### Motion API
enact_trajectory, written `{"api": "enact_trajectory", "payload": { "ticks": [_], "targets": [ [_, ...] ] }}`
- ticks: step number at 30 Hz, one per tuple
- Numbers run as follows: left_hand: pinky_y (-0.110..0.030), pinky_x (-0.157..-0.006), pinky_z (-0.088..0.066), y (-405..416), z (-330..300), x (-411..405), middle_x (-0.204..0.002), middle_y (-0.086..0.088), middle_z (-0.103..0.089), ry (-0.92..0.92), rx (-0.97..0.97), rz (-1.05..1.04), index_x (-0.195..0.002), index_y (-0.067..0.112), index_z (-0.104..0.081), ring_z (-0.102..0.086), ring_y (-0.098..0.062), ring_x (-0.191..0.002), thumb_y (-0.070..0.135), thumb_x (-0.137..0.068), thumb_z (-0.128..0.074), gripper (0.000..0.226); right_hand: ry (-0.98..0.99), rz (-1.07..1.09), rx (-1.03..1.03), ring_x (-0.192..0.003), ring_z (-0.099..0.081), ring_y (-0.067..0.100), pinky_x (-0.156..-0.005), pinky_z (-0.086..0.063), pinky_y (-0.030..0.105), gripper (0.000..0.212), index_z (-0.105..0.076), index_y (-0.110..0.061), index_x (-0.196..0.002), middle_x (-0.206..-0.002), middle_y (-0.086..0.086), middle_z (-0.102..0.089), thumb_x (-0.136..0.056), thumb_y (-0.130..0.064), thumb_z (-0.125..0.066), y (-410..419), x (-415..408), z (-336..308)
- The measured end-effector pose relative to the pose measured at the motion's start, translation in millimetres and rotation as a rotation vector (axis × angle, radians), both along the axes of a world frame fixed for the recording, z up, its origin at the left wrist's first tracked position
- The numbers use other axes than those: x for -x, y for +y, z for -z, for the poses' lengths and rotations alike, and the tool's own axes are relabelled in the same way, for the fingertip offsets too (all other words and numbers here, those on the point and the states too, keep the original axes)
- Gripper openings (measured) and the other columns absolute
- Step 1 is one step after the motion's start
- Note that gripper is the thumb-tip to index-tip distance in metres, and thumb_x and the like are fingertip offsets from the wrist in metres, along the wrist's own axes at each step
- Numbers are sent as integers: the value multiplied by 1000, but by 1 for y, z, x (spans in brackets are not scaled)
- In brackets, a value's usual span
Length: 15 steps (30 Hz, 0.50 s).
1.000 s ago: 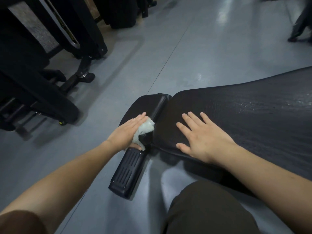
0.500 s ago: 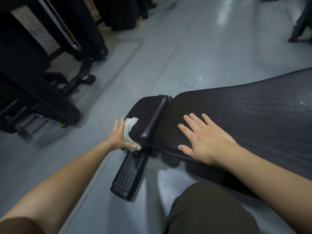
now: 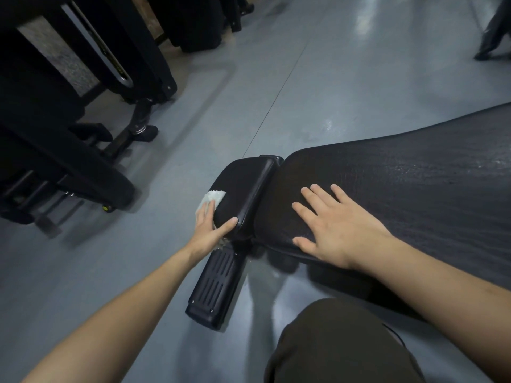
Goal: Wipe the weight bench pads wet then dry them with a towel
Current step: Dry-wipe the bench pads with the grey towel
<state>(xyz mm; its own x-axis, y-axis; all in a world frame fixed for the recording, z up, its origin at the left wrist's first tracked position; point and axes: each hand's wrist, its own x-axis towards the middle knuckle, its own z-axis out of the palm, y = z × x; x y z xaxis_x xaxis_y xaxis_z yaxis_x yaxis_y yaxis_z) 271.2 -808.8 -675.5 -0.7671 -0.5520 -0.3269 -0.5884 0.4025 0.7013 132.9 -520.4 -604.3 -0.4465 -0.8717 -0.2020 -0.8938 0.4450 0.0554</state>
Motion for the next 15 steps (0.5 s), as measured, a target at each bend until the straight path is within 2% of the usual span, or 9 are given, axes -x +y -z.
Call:
{"api": "enact_trajectory", "payload": {
  "ticks": [4,7,11,13,15],
  "targets": [
    [-44,-126,-5,-17,-3,6,-166,14,14,-73,-39,2,-161,30,3,12,-7,-153,84,-60,-68,134,2,-2,5,-154,6,29,-124,-1,51,102,-6,-18,-160,-167,15,1,-72,-64,18,-1,0,0],
    [-44,-125,-13,-27,-5,10,-166,14,16,-95,-90,-7,-160,32,5,6,-10,-154,89,-48,-68,146,-5,-3,12,-154,5,30,-124,-1,51,101,-6,-18,-160,-167,16,1,-73,-64,17,-1,1,1],
    [-39,-120,-22,-33,1,22,-164,8,0,-28,-125,-69,-161,30,-4,-12,-16,-152,79,-61,-69,128,5,-8,7,-154,5,31,-123,-2,52,100,-6,-17,-160,-167,17,1,-74,-63,16,-1,0,1],
    [-37,-118,-25,-38,3,29,-161,2,-10,-31,-135,-84,-160,31,-7,-21,-21,-149,69,-75,-71,113,4,-9,12,-154,5,32,-123,-2,53,97,-5,-16,-160,-167,18,1,-77,-63,14,-1,0,0],
    [-37,-117,-28,-47,4,37,-158,-2,-16,-69,-105,-76,-160,31,-9,-29,-24,-144,63,-80,-69,105,11,-7,13,-154,5,33,-123,-2,54,95,-5,-16,-160,-167,19,1,-79,-63,12,-1,0,1]
  ]
}}
